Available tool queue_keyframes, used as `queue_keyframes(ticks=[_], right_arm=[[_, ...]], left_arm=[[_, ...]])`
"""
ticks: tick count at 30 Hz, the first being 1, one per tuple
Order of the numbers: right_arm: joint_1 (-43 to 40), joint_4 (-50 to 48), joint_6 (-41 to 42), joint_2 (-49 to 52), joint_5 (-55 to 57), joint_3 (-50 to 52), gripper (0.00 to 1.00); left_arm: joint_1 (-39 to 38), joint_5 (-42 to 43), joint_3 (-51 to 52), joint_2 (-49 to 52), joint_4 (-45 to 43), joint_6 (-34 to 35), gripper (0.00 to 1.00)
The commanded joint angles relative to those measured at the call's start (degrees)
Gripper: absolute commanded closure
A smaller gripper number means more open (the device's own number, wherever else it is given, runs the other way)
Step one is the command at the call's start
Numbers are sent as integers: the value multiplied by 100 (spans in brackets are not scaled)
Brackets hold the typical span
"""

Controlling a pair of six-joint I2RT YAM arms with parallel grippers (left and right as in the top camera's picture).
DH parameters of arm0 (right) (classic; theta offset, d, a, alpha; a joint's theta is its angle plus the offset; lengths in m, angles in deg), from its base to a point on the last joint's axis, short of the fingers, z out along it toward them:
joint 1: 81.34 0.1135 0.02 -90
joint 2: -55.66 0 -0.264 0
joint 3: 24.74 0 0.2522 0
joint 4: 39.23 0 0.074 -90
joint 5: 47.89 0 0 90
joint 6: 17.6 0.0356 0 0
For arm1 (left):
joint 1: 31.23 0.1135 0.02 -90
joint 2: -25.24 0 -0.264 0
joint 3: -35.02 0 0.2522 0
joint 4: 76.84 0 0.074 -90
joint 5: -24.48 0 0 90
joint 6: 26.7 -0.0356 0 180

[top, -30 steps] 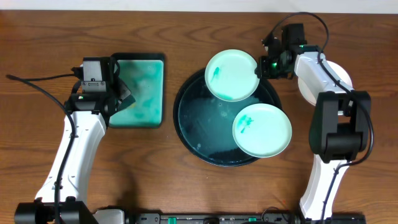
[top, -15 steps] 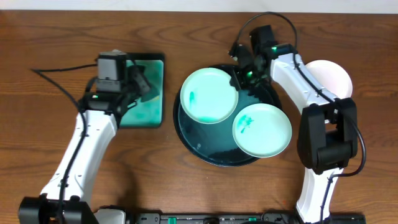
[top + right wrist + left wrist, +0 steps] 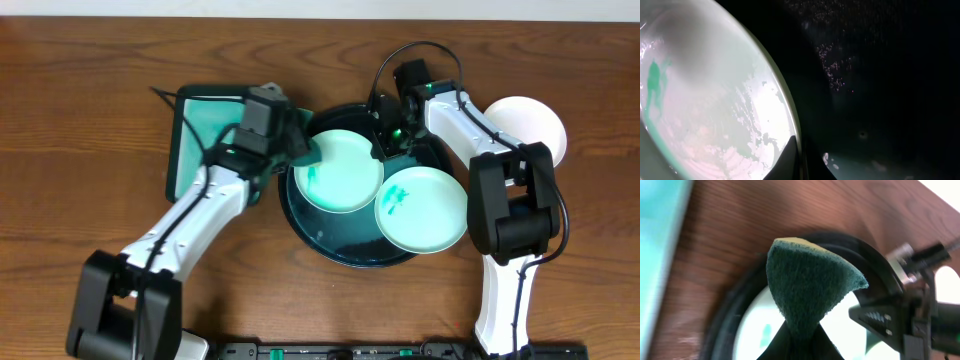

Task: Clean dirty plates on tray and stack at the side
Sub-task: 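Bring the left gripper with sponge toward the gripped plate, then scrub the green plate with the sponge in the left gripper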

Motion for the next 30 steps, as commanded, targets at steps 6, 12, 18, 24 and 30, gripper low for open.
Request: queue_keyframes(ticks=[6, 12, 18, 24, 30], right_arm=[[-9, -59, -57, 28, 251, 35, 99], [-2, -68, -55, 28, 251, 35, 99], [-15, -92, -57, 28, 256, 35, 99], [-13, -127, -57, 28, 256, 35, 99], [-13, -131, -59, 28, 275, 35, 99]], left_arm=[[-597, 70, 11, 686, -680, 94, 93], [-721, 63, 11, 1499, -1263, 302, 93], [-649, -197, 11, 1945, -1062, 433, 93], [-586, -1891, 9, 1939, -9, 7, 93], [-369, -2621, -33, 1755, 651, -319, 93]])
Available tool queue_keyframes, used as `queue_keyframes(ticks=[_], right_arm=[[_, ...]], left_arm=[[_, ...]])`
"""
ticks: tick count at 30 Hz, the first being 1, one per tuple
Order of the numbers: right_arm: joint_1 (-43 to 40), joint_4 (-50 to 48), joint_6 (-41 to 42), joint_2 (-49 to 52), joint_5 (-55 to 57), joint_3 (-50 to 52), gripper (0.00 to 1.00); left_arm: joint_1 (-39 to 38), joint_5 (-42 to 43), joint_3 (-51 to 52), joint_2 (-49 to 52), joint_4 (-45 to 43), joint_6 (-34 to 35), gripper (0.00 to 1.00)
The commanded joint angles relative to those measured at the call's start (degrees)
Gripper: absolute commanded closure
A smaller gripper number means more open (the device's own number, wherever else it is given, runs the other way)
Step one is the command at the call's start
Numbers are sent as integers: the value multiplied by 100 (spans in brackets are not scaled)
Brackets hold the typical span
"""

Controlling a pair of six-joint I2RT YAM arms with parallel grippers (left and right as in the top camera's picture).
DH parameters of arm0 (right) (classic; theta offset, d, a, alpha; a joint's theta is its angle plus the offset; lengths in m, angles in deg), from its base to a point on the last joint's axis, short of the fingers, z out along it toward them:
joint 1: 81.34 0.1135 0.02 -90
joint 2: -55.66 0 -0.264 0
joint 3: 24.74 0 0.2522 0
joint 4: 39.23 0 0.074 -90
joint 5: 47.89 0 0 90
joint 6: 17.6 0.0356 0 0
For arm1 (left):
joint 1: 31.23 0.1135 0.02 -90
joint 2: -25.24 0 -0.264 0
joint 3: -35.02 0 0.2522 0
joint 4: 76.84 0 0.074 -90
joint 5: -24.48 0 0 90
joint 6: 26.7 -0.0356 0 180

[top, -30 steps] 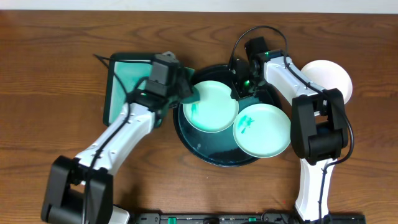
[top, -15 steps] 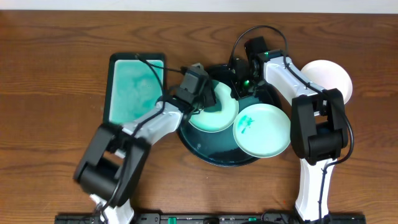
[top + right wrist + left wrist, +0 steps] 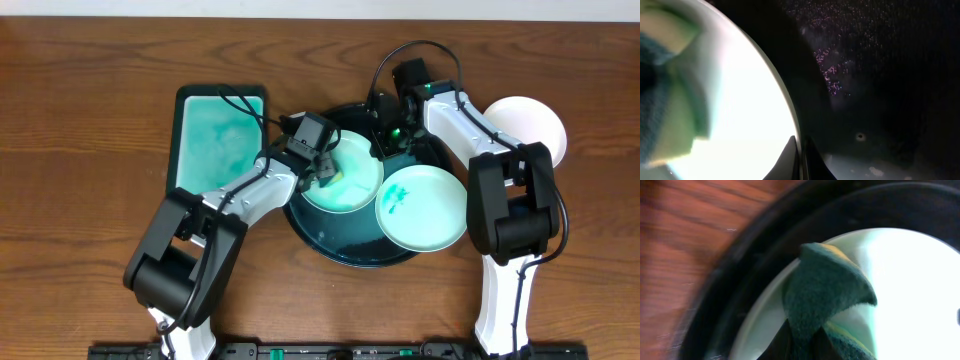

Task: Clean dirty plates on tray and stack at the side
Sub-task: 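Scrub the green plate with the sponge in the left gripper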

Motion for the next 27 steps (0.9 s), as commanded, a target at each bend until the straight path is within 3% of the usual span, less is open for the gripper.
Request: queue_keyframes(ticks=[1, 5, 10, 13, 22, 27], right_arm=[[-20, -28, -61, 28, 212, 35, 99], [-20, -28, -61, 28, 212, 35, 99], [-20, -28, -59, 28, 210, 35, 99], [-20, -26, -59, 28, 212, 35, 99], [-20, -26, -61, 28, 212, 35, 99], [-20, -24, -61, 28, 212, 35, 99]], left_arm=[[356, -1303, 203, 66, 498, -442, 93], [365, -761, 114, -291, 481, -439, 93], [363, 1342, 114, -522, -136, -79, 93], [280, 2090, 114, -457, -350, 450, 93], [-33, 1781, 127, 79, -280, 4, 93], [66, 492, 125, 120, 476, -234, 93]])
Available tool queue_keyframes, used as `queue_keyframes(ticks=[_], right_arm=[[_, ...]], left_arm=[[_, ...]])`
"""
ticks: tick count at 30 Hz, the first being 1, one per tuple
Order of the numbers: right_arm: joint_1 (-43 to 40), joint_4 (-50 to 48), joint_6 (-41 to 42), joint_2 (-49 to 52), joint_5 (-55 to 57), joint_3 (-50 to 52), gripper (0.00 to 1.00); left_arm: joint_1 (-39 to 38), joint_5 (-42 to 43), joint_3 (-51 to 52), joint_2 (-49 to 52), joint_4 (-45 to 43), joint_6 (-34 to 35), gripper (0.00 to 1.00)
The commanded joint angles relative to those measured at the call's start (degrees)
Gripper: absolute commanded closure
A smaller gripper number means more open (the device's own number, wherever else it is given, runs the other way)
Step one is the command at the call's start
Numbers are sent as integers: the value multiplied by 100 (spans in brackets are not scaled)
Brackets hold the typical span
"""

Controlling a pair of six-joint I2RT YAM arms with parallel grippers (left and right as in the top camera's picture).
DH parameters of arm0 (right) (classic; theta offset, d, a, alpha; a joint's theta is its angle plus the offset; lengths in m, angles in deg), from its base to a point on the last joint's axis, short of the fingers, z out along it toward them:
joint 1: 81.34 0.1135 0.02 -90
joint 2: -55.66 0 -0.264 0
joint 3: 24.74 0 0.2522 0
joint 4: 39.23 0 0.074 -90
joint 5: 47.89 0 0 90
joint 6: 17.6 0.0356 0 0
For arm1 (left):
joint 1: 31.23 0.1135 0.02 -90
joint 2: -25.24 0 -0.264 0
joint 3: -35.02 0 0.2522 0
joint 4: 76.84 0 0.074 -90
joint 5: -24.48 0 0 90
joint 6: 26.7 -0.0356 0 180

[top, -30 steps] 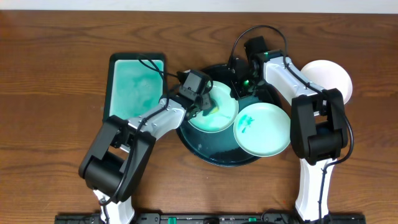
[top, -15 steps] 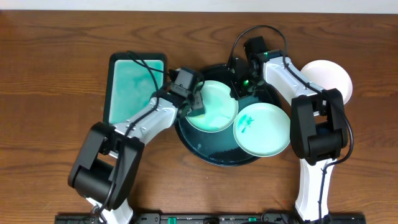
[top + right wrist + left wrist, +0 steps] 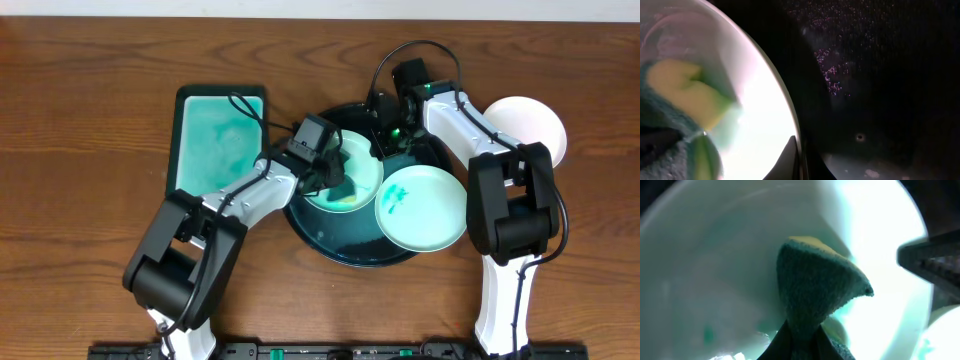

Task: Clean dirty plates on tray and stack at the side
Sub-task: 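Scrub the green plate with the sponge in the left gripper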

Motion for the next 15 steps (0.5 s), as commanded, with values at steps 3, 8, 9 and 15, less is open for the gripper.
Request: queue_keyframes(ticks=[3, 8, 9, 15], right_arm=[[-31, -15, -61, 28, 190, 35, 99], [-37, -15, -59, 28, 192, 35, 99], [-37, -15, -61, 28, 195, 35, 99], [-35, -109, -39, 28, 188, 35, 99]], left_arm=[[201, -2009, 101, 151, 796, -592, 93], [343, -2769, 79, -46, 903, -973, 93], [343, -2872, 55, -94, 903, -1034, 93], [343, -2822, -107, -527, 734, -1064, 93]])
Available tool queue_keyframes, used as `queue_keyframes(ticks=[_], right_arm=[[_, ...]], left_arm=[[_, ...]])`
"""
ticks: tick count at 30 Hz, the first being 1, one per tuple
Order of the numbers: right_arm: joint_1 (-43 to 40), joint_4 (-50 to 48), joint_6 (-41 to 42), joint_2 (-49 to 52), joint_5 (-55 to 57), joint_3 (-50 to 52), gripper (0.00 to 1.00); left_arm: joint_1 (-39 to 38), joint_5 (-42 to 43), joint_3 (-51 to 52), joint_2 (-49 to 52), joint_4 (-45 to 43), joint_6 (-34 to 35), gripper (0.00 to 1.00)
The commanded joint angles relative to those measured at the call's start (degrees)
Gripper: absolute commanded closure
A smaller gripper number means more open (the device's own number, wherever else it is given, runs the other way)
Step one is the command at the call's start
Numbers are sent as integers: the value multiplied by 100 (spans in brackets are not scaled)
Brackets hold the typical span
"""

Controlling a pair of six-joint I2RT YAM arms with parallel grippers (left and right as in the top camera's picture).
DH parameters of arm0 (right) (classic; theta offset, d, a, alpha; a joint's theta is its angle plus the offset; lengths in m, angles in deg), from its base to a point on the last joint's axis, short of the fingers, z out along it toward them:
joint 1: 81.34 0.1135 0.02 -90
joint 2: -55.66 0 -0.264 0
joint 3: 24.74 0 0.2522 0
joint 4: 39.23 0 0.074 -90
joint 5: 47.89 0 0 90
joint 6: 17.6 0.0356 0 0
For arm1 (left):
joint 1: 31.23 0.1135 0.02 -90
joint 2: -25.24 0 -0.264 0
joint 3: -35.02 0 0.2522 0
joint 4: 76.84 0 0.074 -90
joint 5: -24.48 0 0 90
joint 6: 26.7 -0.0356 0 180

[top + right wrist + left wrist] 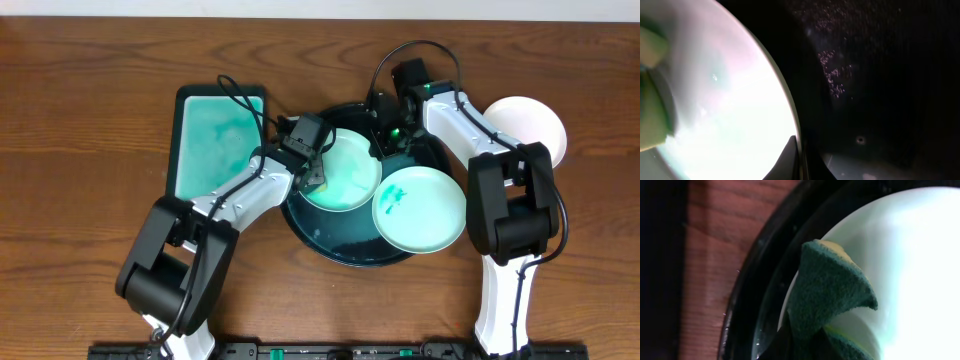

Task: Clean dirty plates on tray and stack at the side

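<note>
A dark round tray (345, 248) holds two mint plates. My left gripper (314, 172) is shut on a green-and-yellow sponge (832, 292) that presses on the left edge of the upper plate (350, 172), right by the tray's rim (752, 295). My right gripper (800, 159) is shut on that plate's right rim (790, 107), seen from above as the right gripper (388, 142). The second plate (425, 212) lies lower right on the tray and carries a green smear (390, 200). The sponge hides the left part of the upper plate.
A teal rectangular tray (215, 140) lies left of the round tray. One white plate (532, 125) sits on the wooden table (80, 120) at the far right. Both arms reach in over the round tray's upper half.
The sponge in my left gripper has gone from the lower middle of the upper plate to its left edge beside the tray rim. My right gripper is still clamped on the rim.
At first my left gripper held the sponge over the tray's left rim, and the upper plate showed a green smear. Then the sponge lay on that plate, later at its lower middle, now at its left edge. My right gripper stayed on the rim throughout.
</note>
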Motion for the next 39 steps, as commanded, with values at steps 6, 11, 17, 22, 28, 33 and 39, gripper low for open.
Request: queue_keyframes(ticks=[6, 11, 17, 22, 28, 33, 39], right_arm=[[-37, -184, 435, -70, 50, -107, 99], [46, -181, 431, -525, 503, -234, 99], [472, -181, 295, -1353, 2208, -310, 99], [1169, -170, -470, -1945, 4645, -310, 99], [2114, -376, -1926, -2144, 7191, -310, 99], [2719, -503, -3504, -2144, 8306, -310, 99], [3305, -1342, -4664, -2144, 9656, -310, 99]], left_arm=[[291, -57, -4, -1051, -223, -52, 93], [758, -72, -4, -1821, -66, 35, 93], [1742, -83, -2, -1967, 173, -7, 93], [2317, -81, 20, -1917, 511, -4, 93], [2601, -83, 61, -1910, 566, -9, 93], [2629, -127, 70, -1875, 568, -11, 93], [2629, -125, 72, -1869, 590, -11, 93]])
